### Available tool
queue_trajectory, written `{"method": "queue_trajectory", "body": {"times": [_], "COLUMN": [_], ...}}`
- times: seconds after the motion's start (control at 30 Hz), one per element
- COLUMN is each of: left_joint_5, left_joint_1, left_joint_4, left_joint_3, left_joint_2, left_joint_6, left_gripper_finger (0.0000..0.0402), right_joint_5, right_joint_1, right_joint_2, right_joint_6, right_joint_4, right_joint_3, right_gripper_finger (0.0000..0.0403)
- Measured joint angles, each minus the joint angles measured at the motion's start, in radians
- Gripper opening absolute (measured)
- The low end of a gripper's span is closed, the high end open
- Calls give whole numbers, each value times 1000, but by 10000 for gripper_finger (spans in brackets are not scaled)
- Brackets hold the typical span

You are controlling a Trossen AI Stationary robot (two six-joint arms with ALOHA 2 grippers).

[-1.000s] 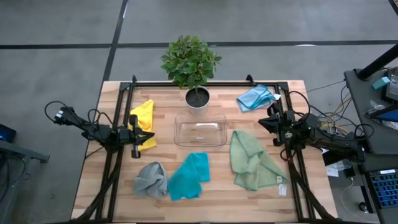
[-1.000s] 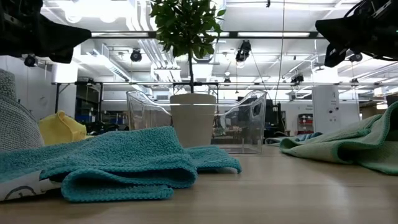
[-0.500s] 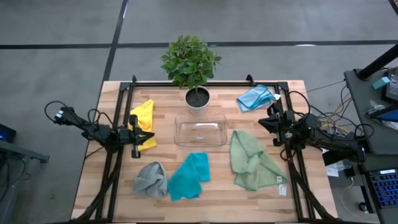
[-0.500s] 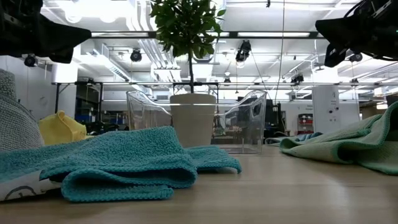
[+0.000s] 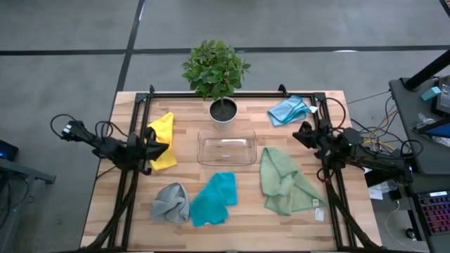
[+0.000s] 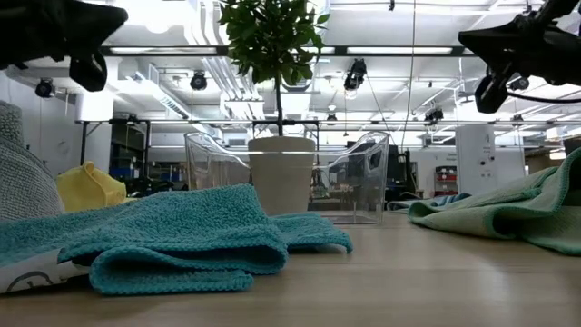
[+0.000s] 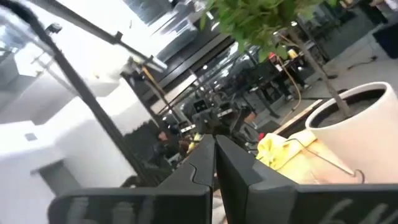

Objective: Fold microfiber towels
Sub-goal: Fold the green microfiber cloth

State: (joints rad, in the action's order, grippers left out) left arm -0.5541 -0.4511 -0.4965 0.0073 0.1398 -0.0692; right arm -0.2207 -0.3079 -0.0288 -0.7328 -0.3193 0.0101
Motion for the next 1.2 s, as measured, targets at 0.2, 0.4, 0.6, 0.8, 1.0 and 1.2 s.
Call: {"method": "queue_trajectory", "body": {"times": [0.2,0.4,0.6,0.8,1.0,1.2], "left_joint_5": [-2,-2,0,0,1,3], "left_joint_1": [0,0,0,0,0,0], "left_joint_4": [-113,-131,-184,-332,-448,-518], "left_joint_3": [2,2,2,4,5,5], "left_joint_2": [0,6,58,166,275,344], "left_joint_6": [49,-32,-55,-27,-23,-23], "left_gripper_finger": [0,0,0,0,0,0], "right_joint_5": [11,12,28,28,30,30], "right_joint_1": [0,0,7,9,9,9], "right_joint_2": [0,0,-10,-63,-172,-312], "right_joint_6": [10,35,68,190,290,289], "right_joint_4": [1,1,-139,-52,259,541], "right_joint_3": [0,0,2,128,343,521], "right_gripper_finger": [9,9,9,9,9,9]}}
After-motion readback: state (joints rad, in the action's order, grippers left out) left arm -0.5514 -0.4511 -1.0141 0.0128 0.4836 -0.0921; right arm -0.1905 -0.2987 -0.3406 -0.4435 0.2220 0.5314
